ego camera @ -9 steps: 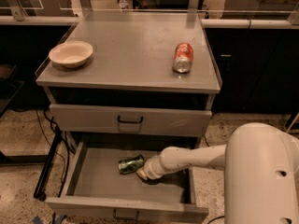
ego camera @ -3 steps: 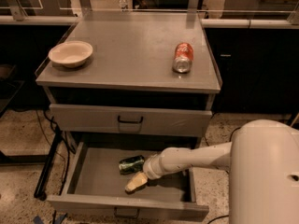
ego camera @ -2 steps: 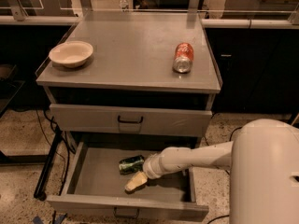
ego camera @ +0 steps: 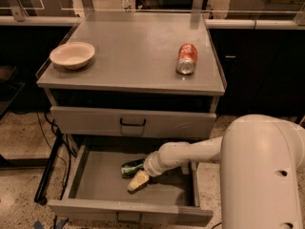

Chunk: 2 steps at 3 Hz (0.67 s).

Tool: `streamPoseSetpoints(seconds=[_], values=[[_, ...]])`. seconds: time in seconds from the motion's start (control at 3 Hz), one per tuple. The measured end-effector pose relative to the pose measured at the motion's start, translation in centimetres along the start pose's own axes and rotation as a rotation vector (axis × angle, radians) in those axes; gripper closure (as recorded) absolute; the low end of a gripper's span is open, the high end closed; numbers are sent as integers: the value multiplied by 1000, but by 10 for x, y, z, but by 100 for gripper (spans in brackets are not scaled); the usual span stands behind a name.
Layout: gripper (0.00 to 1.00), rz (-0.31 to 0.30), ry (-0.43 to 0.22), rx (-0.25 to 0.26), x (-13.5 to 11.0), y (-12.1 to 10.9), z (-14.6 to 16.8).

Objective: Pick green can from middle drawer and place on counter

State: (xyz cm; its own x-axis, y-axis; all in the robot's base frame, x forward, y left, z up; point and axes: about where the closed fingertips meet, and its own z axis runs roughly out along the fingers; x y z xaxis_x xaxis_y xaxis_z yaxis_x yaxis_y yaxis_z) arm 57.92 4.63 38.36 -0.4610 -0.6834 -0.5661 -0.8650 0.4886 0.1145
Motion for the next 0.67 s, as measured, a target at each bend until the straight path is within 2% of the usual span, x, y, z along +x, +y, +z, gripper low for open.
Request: streamPoseSetpoints(seconds=[0.33, 0.67], values=[[0, -1, 2, -2, 1, 0, 1], [0, -56, -18, -1, -17, -22, -12]])
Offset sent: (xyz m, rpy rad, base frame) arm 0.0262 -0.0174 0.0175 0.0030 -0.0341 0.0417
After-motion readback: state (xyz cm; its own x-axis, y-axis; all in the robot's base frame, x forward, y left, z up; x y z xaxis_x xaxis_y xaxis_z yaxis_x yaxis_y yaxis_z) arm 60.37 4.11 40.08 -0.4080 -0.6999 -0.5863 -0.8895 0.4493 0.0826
